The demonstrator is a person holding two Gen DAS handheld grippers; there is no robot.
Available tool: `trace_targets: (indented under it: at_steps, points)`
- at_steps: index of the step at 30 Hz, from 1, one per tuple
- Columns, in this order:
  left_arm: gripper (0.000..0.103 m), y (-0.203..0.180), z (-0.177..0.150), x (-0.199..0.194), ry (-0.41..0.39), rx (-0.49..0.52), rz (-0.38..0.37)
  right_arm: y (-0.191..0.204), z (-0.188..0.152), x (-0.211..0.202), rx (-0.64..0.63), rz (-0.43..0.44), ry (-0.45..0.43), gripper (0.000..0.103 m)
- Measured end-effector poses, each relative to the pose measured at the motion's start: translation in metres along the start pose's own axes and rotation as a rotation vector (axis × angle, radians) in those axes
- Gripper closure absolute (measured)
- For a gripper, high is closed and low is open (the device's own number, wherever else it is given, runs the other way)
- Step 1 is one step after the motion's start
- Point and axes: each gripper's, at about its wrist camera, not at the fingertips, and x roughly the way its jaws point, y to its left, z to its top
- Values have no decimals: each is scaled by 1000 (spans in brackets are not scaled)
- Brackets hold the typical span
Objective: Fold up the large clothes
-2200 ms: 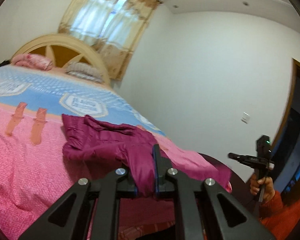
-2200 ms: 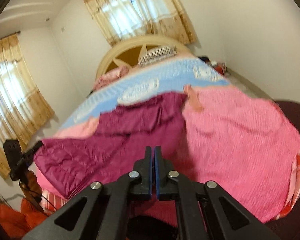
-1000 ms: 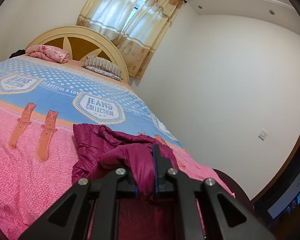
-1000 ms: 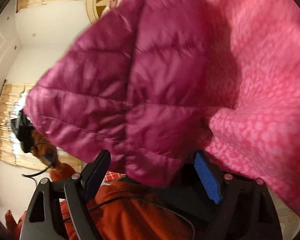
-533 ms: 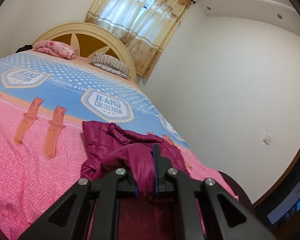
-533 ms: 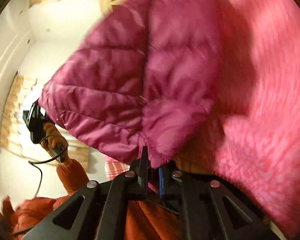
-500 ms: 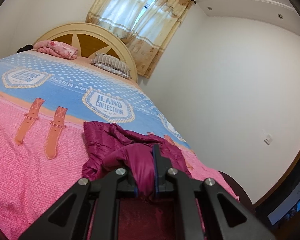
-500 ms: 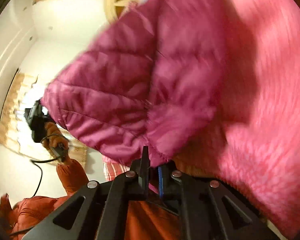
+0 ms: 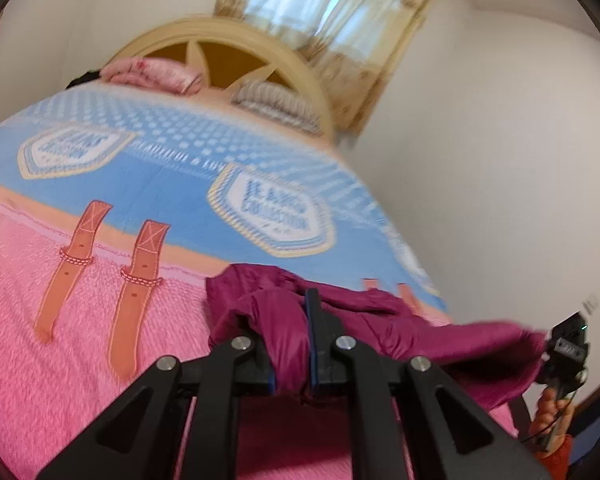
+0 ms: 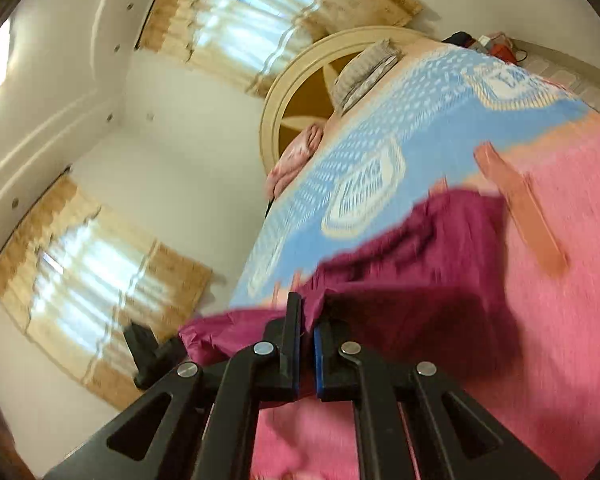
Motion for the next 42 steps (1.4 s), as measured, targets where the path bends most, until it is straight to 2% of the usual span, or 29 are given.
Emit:
trace_targets:
  at_steps: [3,6,12,14,16,19,20,21,23,24,26,28,30,31,34,35,38,39,41,42]
  points:
    - [92,13,14,45,60,-11,48,-10,36,46,35,-71,-9,99]
    - [89,24,23,93,131,-5,95,-48,63,86,96,-173,-20,99]
    - [81,37,26,166,265,-9,135,-120,71,147,203,-371,35,99]
    - [77,48,28,179,312,-52,114,-138,69,155,229,-399,57,98]
    - [75,59,34,183,336,-108,71,-151,68,151,282,-365,30,98]
    - [60,85,45,178,346,-241,-43,-157,70,139,324,-289,-9,98]
    - [51,95,50,171,324,-289,-72,-158,71,133,337,-266,-24,97]
    - [37,100,56,164,287,-312,-59,-157,73,126,347,-249,-37,97]
    - [16,111,68,139,185,-322,56,-155,79,115,352,-234,-60,95]
    - [13,112,73,127,145,-317,97,-151,81,111,353,-234,-71,93]
    - [13,110,79,108,99,-290,130,-140,88,95,337,-235,-141,91]
    - [13,91,80,96,74,-191,211,-107,91,77,203,-356,-245,89]
    - [13,57,73,100,85,-29,301,-62,88,84,-25,-481,-267,89]
    - [13,40,66,104,89,34,328,-38,83,106,-172,-533,-193,89]
    - [13,-18,40,128,106,224,387,-4,60,168,-363,-580,13,89]
    - [13,-38,30,139,99,277,410,1,53,187,-384,-603,45,89]
    - [13,-67,22,171,67,363,507,-4,45,231,-361,-654,85,89]
    - [13,-71,18,184,72,383,550,-9,45,242,-390,-691,86,89]
    - [13,-68,11,209,95,393,631,-22,42,261,-442,-810,65,89]
    - [13,-59,9,217,115,381,644,-30,40,263,-442,-821,62,89]
